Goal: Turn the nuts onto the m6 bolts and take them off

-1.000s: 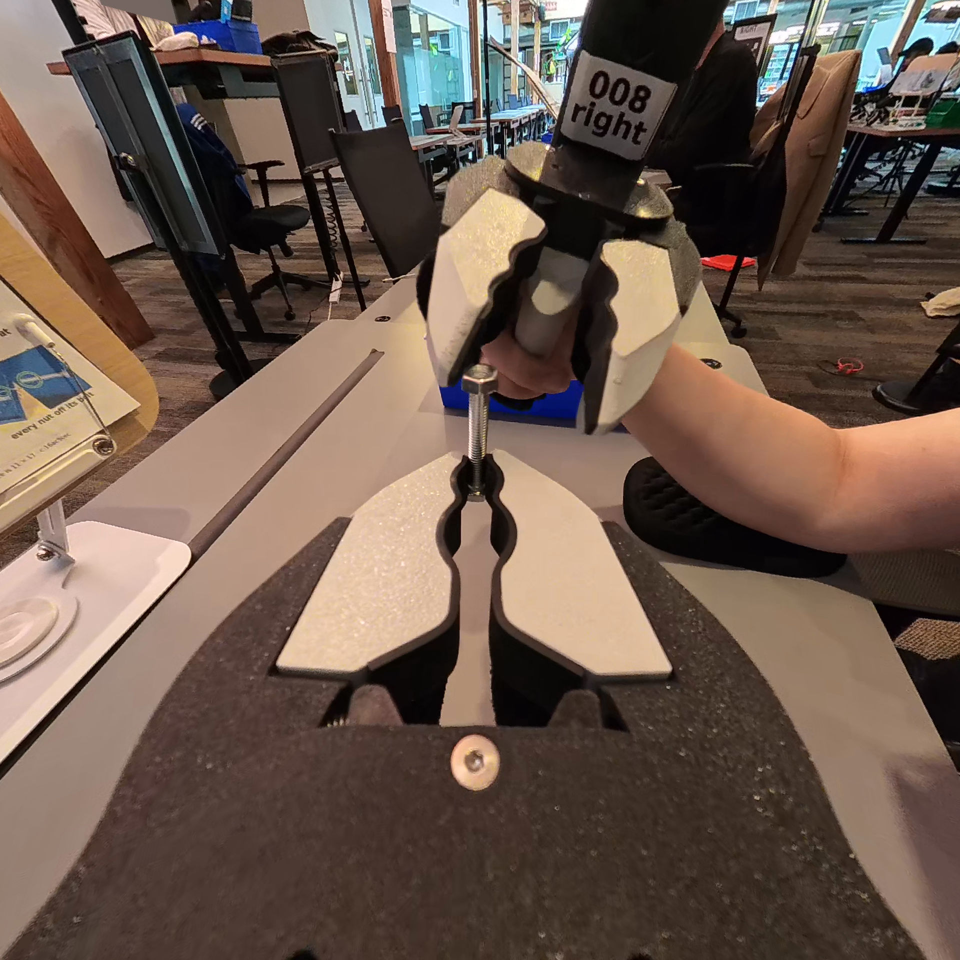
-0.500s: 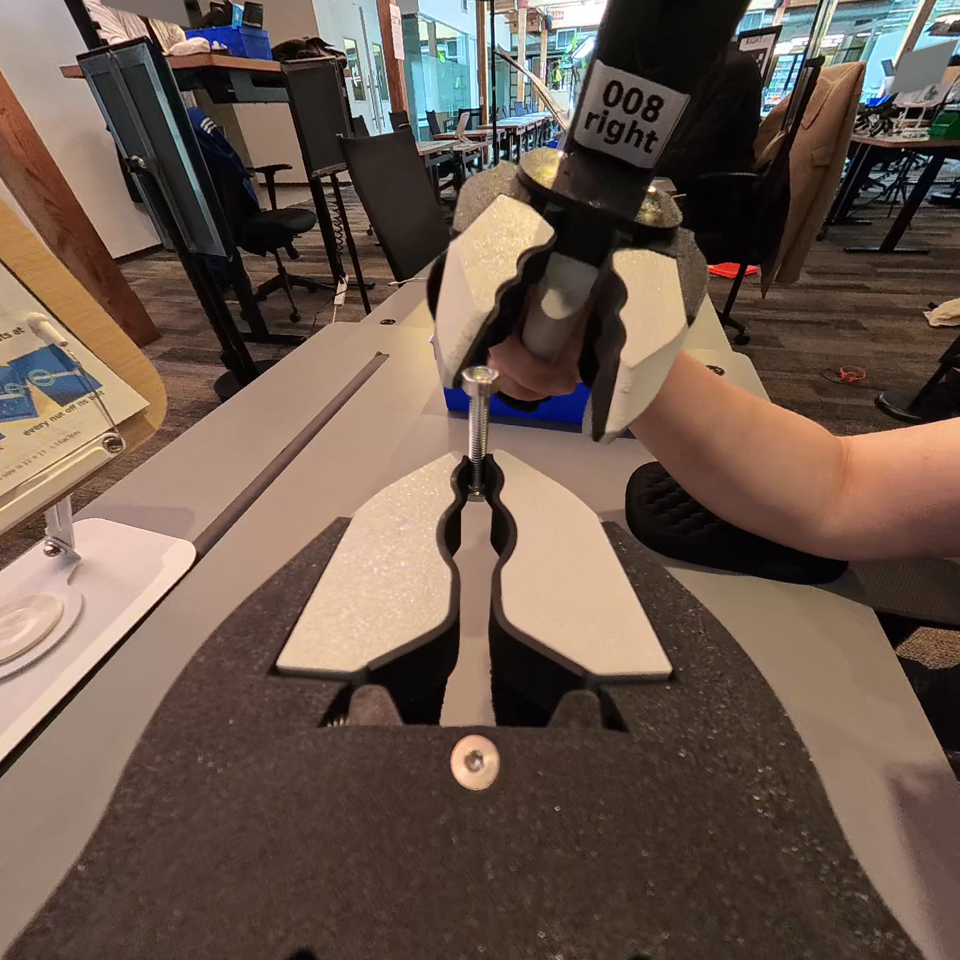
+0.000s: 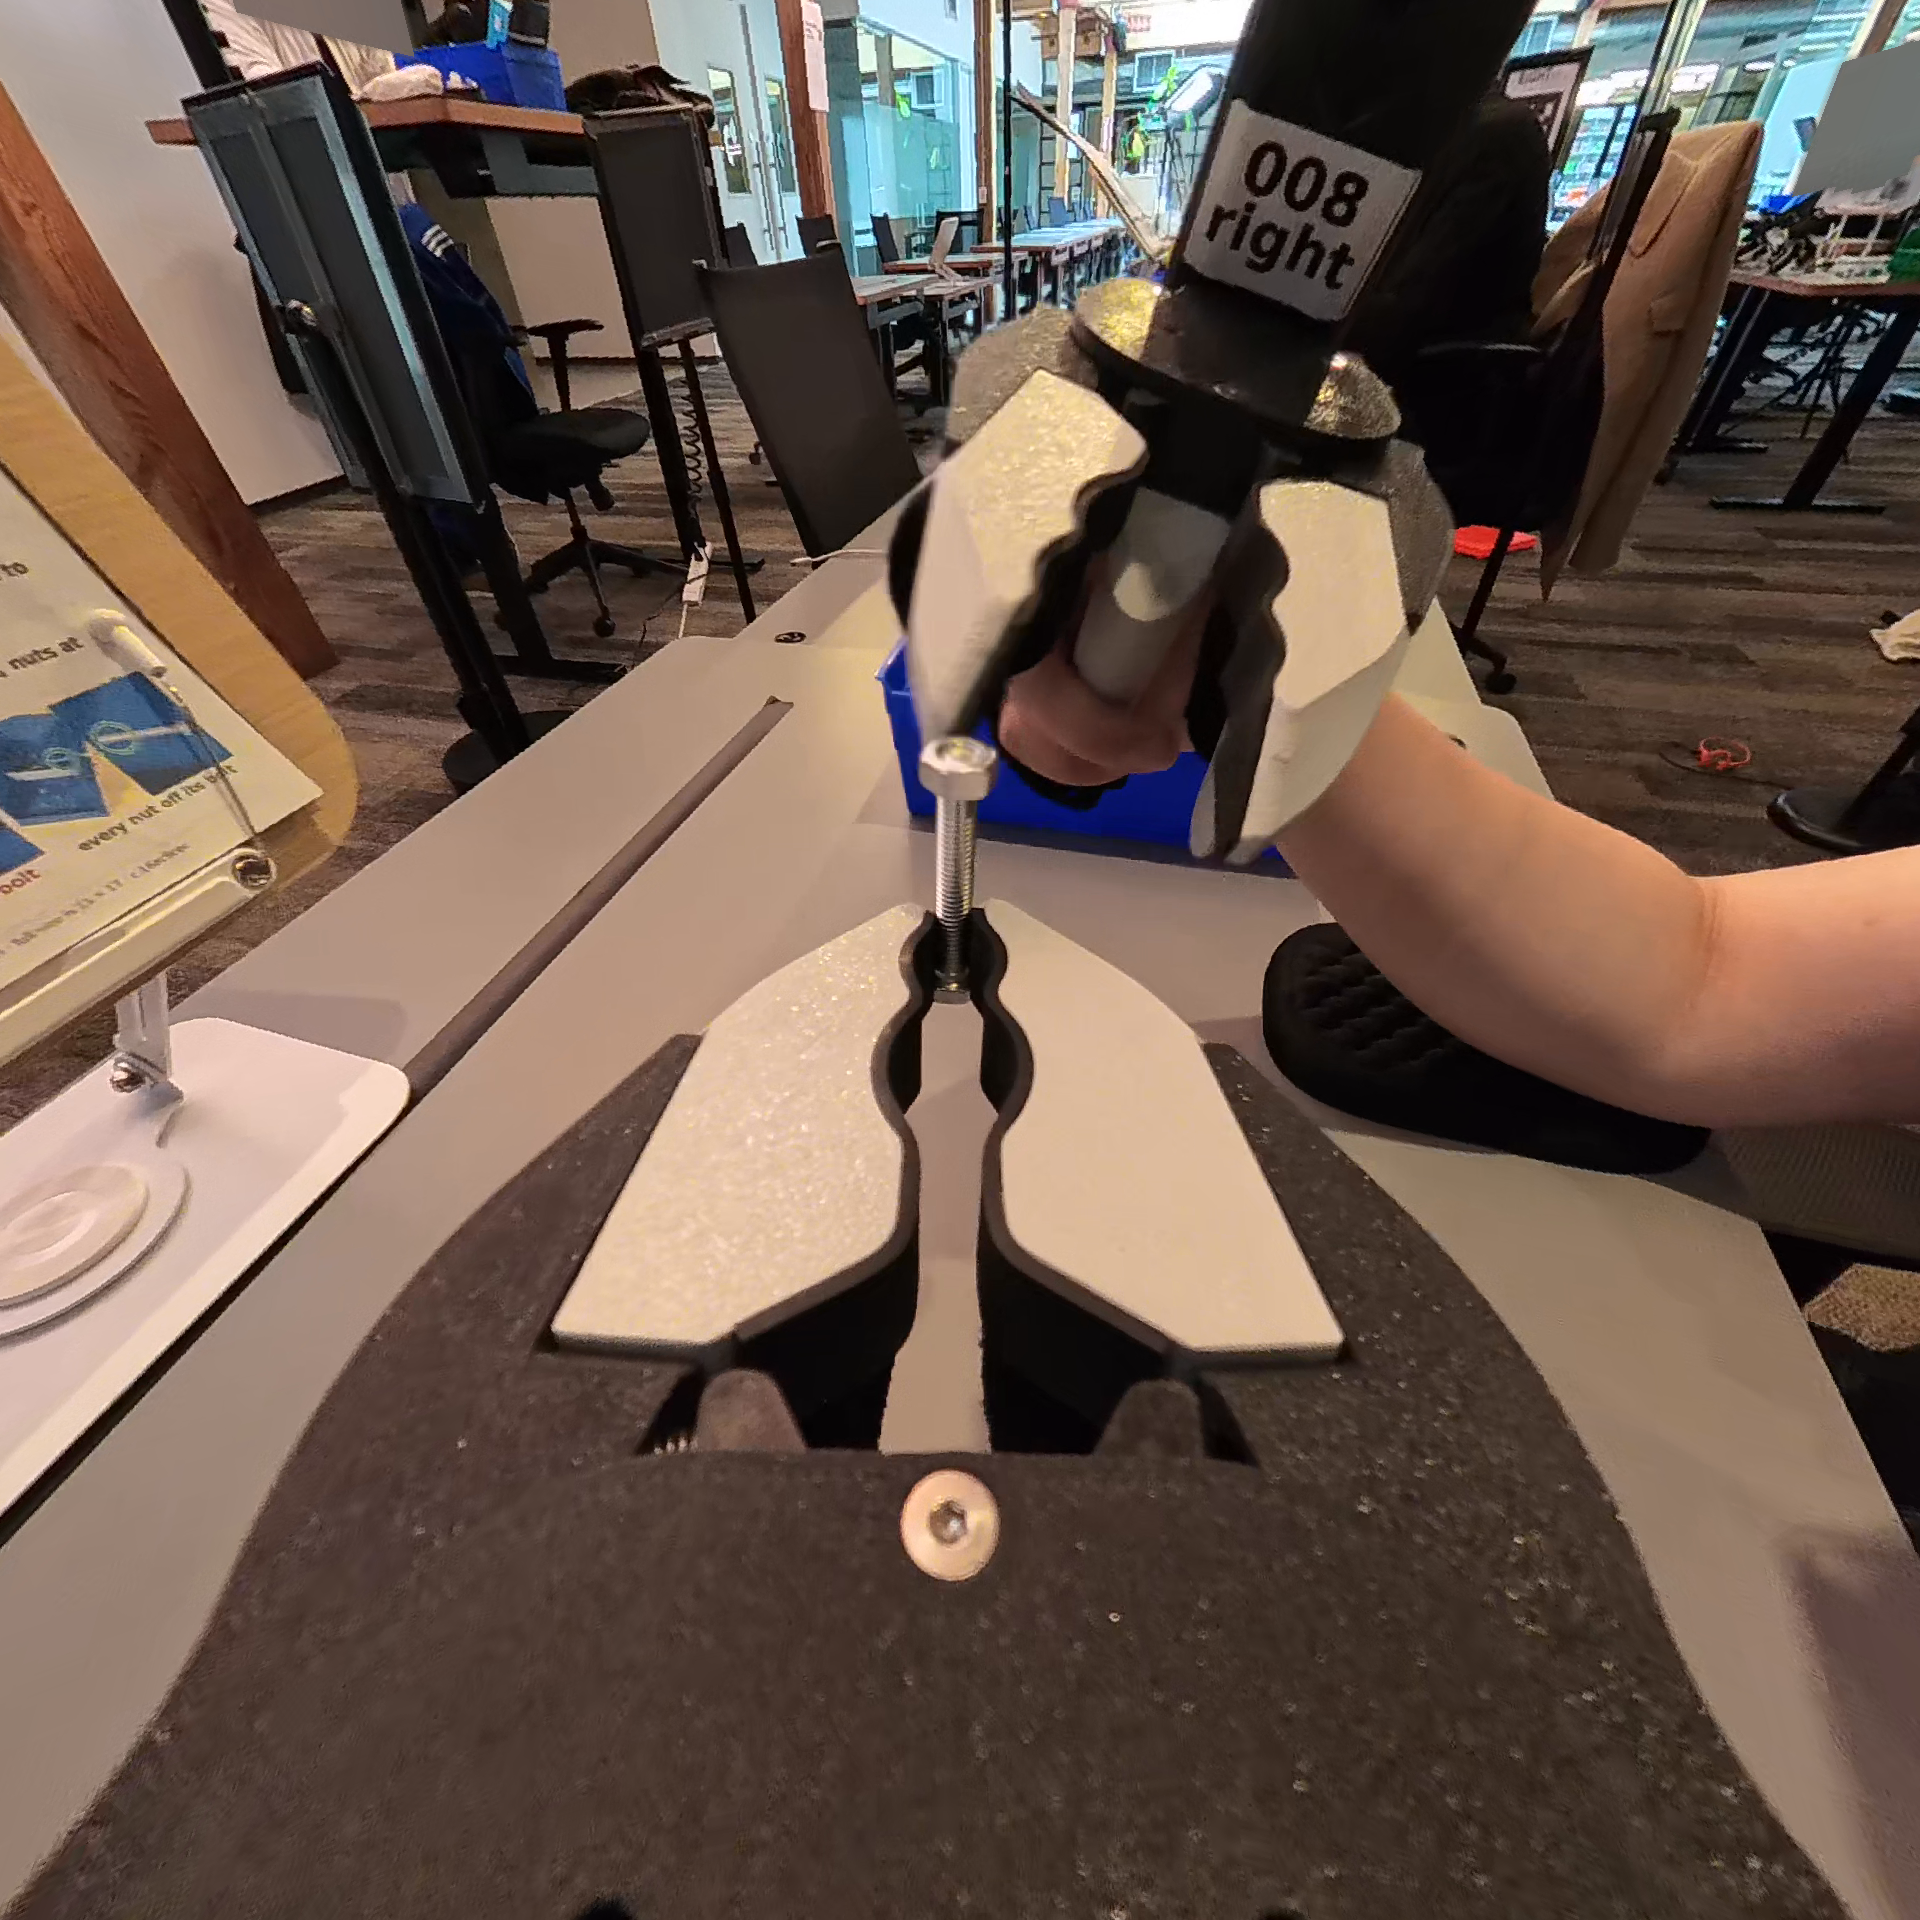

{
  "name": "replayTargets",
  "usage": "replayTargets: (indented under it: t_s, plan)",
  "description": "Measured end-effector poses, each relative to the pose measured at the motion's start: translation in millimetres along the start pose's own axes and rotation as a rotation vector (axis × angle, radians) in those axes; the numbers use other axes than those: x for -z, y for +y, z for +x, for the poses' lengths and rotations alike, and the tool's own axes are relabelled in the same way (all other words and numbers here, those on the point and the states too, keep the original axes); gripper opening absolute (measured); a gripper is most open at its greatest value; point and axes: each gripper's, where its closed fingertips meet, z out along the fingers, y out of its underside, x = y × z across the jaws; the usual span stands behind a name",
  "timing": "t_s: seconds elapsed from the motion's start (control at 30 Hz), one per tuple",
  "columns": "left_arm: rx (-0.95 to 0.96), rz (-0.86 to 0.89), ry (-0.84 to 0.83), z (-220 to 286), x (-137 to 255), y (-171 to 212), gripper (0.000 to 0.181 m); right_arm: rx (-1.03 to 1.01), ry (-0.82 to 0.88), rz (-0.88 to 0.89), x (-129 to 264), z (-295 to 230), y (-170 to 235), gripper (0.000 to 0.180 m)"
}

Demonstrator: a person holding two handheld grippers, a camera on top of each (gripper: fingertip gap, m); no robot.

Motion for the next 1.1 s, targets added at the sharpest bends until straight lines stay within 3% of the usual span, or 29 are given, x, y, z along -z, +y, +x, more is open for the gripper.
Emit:
replayTargets:
  t_s: [0.07, 0.37, 0.5, 0.8, 0.93, 1.1]
  plan:
    - [0.016, 0.006, 0.002, -1, 1, -1, 0.005, -0.012, -0.005, 0.022, 3, 0, -3, 0.033]
    - [0.002, -0.008, 0.004, 1, -2, 2, 0.005, 0.007, 0.014, -0.021, -7, 2, 4, 0.045]
    - [0.018, 0.007, -0.001, -2, 1, -1, 0.005, -0.019, -0.009, 0.011, 0, 0, -1, 0.035]
    - [0.005, -0.001, -0.001, 0, 0, 0, 0.005, 0.009, 0.014, -0.028, -9, 1, 6, 0.047]
    - [0.031, 0.013, -0.01, -4, 3, -3, 0.005, -0.003, -0.006, -0.018, -3, -1, 3, 0.036]
    - [0.019, -0.004, 0.011, 2, -1, 0, 0.005, -0.008, 0.035, -0.006, -9, 6, 3, 0.046]
